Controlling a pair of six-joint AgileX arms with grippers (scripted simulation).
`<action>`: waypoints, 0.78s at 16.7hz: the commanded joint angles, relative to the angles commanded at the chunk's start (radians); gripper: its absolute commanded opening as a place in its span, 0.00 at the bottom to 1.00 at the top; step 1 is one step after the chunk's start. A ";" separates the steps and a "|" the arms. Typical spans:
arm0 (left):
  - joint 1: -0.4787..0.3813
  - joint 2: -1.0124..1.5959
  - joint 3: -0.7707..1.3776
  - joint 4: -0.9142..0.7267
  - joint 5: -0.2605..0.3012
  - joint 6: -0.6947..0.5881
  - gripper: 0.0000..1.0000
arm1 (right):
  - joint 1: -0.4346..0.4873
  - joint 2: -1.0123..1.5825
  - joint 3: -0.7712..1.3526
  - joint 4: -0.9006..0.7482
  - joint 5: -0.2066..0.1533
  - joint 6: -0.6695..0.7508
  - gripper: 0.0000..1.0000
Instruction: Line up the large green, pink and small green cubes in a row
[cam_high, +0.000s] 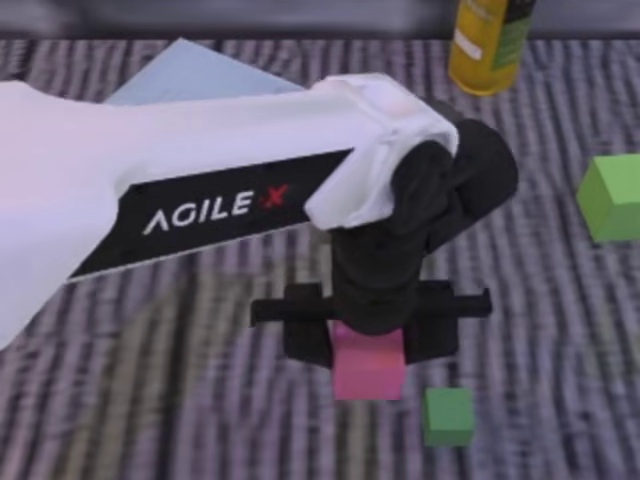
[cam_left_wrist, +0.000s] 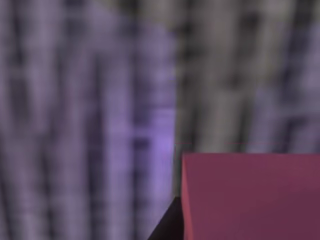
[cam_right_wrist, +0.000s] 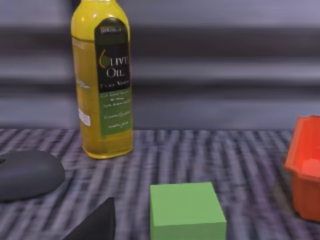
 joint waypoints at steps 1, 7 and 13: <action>-0.007 -0.002 0.000 0.000 0.000 -0.008 0.00 | 0.000 0.000 0.000 0.000 0.000 0.000 1.00; -0.003 0.006 -0.016 0.018 0.000 -0.004 0.00 | 0.000 0.000 0.000 0.000 0.000 0.000 1.00; -0.006 0.060 -0.153 0.219 0.000 -0.007 0.00 | 0.000 0.000 0.000 0.000 0.000 0.000 1.00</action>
